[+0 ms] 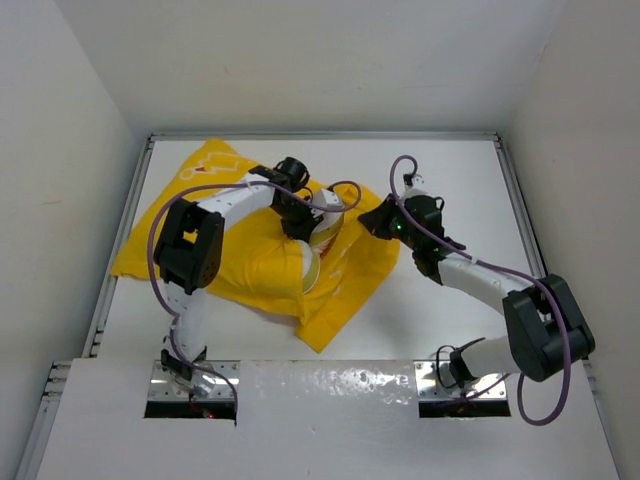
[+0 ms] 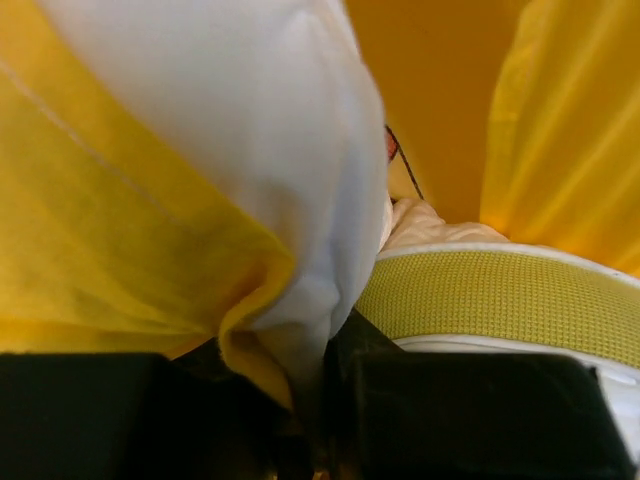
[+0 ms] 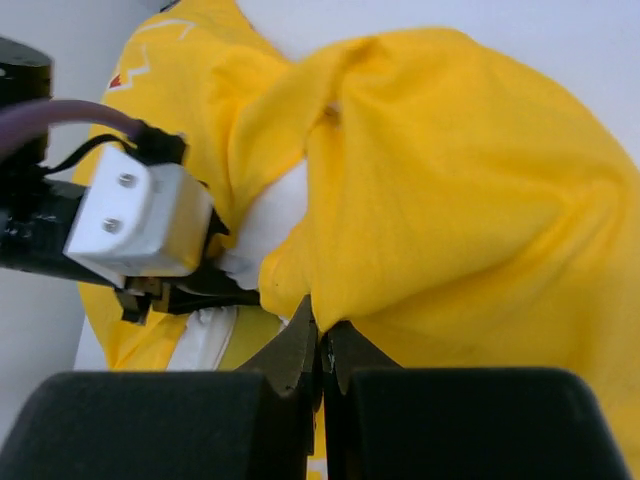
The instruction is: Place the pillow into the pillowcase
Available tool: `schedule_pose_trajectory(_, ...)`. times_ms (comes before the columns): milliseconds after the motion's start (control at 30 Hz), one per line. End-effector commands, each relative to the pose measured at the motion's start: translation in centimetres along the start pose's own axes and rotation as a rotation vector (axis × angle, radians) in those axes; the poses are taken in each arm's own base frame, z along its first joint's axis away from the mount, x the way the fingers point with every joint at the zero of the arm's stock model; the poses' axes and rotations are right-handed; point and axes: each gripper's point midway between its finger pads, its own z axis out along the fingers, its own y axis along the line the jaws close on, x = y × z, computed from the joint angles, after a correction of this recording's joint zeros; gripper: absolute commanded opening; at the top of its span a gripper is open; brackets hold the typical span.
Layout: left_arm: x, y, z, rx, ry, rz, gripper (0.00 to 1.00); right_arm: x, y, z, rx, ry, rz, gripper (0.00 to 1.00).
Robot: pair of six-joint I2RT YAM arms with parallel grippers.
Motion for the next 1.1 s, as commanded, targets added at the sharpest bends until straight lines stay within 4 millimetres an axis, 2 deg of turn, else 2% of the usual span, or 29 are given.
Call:
schedule_pose_trajectory(0, 5.1, -0.7, 2.9, 0.047, 0.201, -0.003, 0.16, -6.9, 3.4, 0.3, -0.086, -0.178, -0.121, 0.0)
schedule_pose_trajectory(33, 4.0, 0.3, 3.5, 0.025, 0.165, -0.034, 0.27, -7.3, 5.0, 0.6, -0.132, -0.161, -0.133, 0.0)
schedule_pose_trajectory(67, 2.7, 1.4, 3.8, -0.005, 0.122, -0.06, 0.45, -6.8, 5.8, 0.9, -0.168, -0.132, -0.139, 0.0)
schedule_pose_trajectory(100, 1.7, 2.0, 3.9, -0.021, 0.092, -0.137, 0.52, -5.7, 6.7, 1.1, -0.216, -0.082, -0.145, 0.0)
schedule_pose_trajectory(133, -0.7, 3.6, 3.9, -0.041, 0.033, -0.167, 0.6, -4.8, 7.4, 1.1, -0.241, -0.047, -0.15, 0.0)
schedule_pose_trajectory(167, -3.2, 5.7, 2.9, -0.071, -0.049, -0.247, 0.75, -3.5, 7.6, 1.1, -0.268, 0.001, -0.148, 0.0)
schedule_pose_trajectory(200, -3.2, 5.6, 2.9, -0.07, -0.05, -0.285, 0.77, -3.4, 7.5, 1.2, -0.266, 0.006, -0.141, 0.0)
schedule_pose_trajectory(233, -5.9, 6.9, 1.1, -0.065, -0.14, -0.296, 0.81, -2.2, 7.3, 1.0, -0.271, 0.062, -0.136, 0.0)
schedule_pose_trajectory(267, -7.3, 7.1, -0.1, -0.052, -0.187, -0.314, 0.94, -1.8, 6.9, 1.0, -0.259, 0.081, -0.152, 0.0)
schedule_pose_trajectory(300, -8.8, 7.3, -1.6, -0.046, -0.235, -0.299, 0.95, -1.4, 6.4, 1.0, -0.242, 0.1, -0.161, 0.0)
schedule_pose_trajectory(333, -11.2, 7.0, -4.5, -0.038, -0.303, -0.261, 1.0, -1.0, 5.7, 1.2, -0.206, 0.13, -0.165, 0.0)
schedule_pose_trajectory(367, -12.0, 6.7, -5.9, -0.044, -0.323, -0.227, 1.0, -1.0, 5.3, 1.3, -0.187, 0.136, -0.192, 0.0)
schedule_pose_trajectory(400, -13.5, 5.8, -8.5, -0.054, -0.367, -0.176, 1.0, -1.3, 5.3, 1.5, -0.172, 0.146, -0.204, 0.0)
schedule_pose_trajectory(433, -13.2, 4.8, -9.5, -0.04, -0.351, -0.139, 1.0, -1.4, 4.7, 2.0, -0.147, 0.144, -0.222, 0.0)
schedule_pose_trajectory(467, -13.4, 3.5, -11.1, -0.031, -0.361, -0.102, 1.0, -2.2, 5.0, 2.3, -0.144, 0.129, -0.229, 0.0)
schedule_pose_trajectory(533, -11.6, 1.1, -11.9, 0.019, -0.296, -0.049, 1.0, -2.3, 4.3, 3.2, -0.116, 0.139, -0.219, 0.0)
schedule_pose_trajectory(567, -9.8, -0.8, -12.1, 0.063, -0.233, -0.069, 1.0, -3.2, 4.4, 3.6, -0.111, 0.128, -0.214, 0.0)
schedule_pose_trajectory(600, -8.8, -1.7, -11.9, 0.084, -0.189, -0.059, 1.0, -3.4, 4.2, 3.9, -0.105, 0.133, -0.209, 0.0)
schedule_pose_trajectory(667, -6.6, -2.9, -10.5, 0.102, -0.095, -0.081, 1.0, -2.9, 3.4, 4.9, -0.078, 0.163, -0.204, 0.0)
schedule_pose_trajectory(700, -4.1, -4.2, -8.6, 0.139, -0.015, -0.123, 1.0, -3.2, 3.4, 5.1, -0.064, 0.177, -0.204, 0.0)
schedule_pose_trajectory(733, -2.9, -5.1, -7.5, 0.174, 0.012, -0.163, 1.0, -2.8, 2.9, 5.5, -0.046, 0.193, -0.204, 0.0)
schedule_pose_trajectory(767, -1.3, -6.2, -5.4, 0.21, 0.041, -0.192, 1.0, -2.4, 2.5, 5.4, -0.03, 0.207, -0.195, 0.0)
schedule_pose_trajectory(867, -0.2, -7.3, -2.9, 0.234, 0.045, -0.24, 1.0, -1.6, 1.5, 5.0, 0.0, 0.206, -0.171, 0.0)
schedule_pose_trajectory(933, -1.4, -6.8, -2.1, 0.23, -0.007, -0.24, 1.0, -1.3, 1.0, 4.8, 0.021, 0.206, -0.16, 0.0)
schedule_pose_trajectory(967, -2.0, -6.3, -1.6, 0.22, -0.038, -0.228, 1.0, -0.7, 0.3, 4.6, 0.043, 0.218, -0.152, 0.04)
schedule_pose_trajectory(1000, -2.3, -6.0, -1.3, 0.204, -0.047, -0.232, 1.0, -0.5, 0.0, 4.6, 0.056, 0.223, -0.145, 0.1)
schedule_pose_trajectory(1033, -2.0, -4.6, -0.5, 0.145, -0.044, -0.23, 1.0, 0.3, -0.6, 4.4, 0.07, 0.244, -0.134, 0.26)
schedule_pose_trajectory(1067, -1.6, -3.9, 0.0, 0.114, -0.034, -0.229, 1.0, 0.8, -0.8, 4.4, 0.07, 0.264, -0.13, 0.35)
